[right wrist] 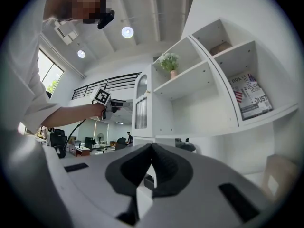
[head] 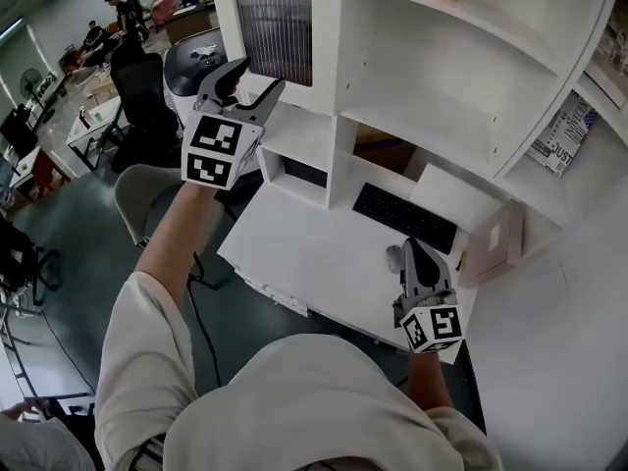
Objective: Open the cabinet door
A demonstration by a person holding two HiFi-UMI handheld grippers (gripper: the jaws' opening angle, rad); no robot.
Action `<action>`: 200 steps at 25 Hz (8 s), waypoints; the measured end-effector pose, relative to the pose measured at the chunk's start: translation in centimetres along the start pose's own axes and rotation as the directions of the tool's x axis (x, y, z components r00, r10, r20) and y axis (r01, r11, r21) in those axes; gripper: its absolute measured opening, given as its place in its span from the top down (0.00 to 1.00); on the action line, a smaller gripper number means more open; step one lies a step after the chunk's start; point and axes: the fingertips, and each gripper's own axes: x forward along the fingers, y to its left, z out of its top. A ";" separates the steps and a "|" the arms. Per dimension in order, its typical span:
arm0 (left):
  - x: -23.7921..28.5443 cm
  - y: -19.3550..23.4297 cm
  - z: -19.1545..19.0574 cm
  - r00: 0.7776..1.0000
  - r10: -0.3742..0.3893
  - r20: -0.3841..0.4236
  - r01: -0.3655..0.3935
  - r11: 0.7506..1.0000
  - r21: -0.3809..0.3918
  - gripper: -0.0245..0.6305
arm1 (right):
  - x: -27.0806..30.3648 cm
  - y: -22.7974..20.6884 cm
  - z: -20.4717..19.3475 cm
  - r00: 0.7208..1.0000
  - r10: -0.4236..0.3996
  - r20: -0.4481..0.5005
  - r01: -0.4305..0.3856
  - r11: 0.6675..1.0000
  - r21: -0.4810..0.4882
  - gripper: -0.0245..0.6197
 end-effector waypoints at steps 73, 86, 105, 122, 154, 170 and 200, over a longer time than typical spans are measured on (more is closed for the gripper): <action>13.8 1.9 11.0 0.999 0.025 -0.033 -0.006 0.872 0.490 0.86 | -5.1 -7.6 -1.6 0.985 -0.171 -0.011 0.171 0.983 0.061 0.95; 8.9 2.9 11.2 0.997 -0.073 -0.020 0.075 0.916 0.394 0.86 | -4.2 -6.1 -1.4 0.992 -0.124 -0.011 0.124 0.991 0.056 0.95; 3.0 5.0 10.9 0.977 -0.211 0.026 0.200 0.953 0.229 0.86 | -1.0 -3.9 -1.8 0.999 -0.035 -0.023 0.037 0.998 0.057 0.95; -1.8 8.0 10.1 0.935 -0.340 0.099 0.333 0.940 0.078 0.85 | 1.2 -2.3 -1.8 1.000 0.010 -0.027 -0.009 0.999 0.051 0.95; -9.3 17.2 6.0 0.801 -0.548 0.240 0.583 0.806 -0.104 0.84 | 5.2 0.5 -2.6 0.997 0.057 -0.057 -0.054 0.998 0.044 0.95; -10.5 21.5 3.8 0.786 -0.566 0.249 0.609 0.779 -0.151 0.82 | 7.1 1.0 -3.1 0.994 0.062 -0.089 -0.059 0.998 0.030 0.95; -12.2 29.4 -0.2 0.875 -0.345 0.340 0.456 0.824 -0.336 0.90 | 8.9 4.0 -3.4 0.986 0.130 -0.101 -0.128 0.991 0.027 0.95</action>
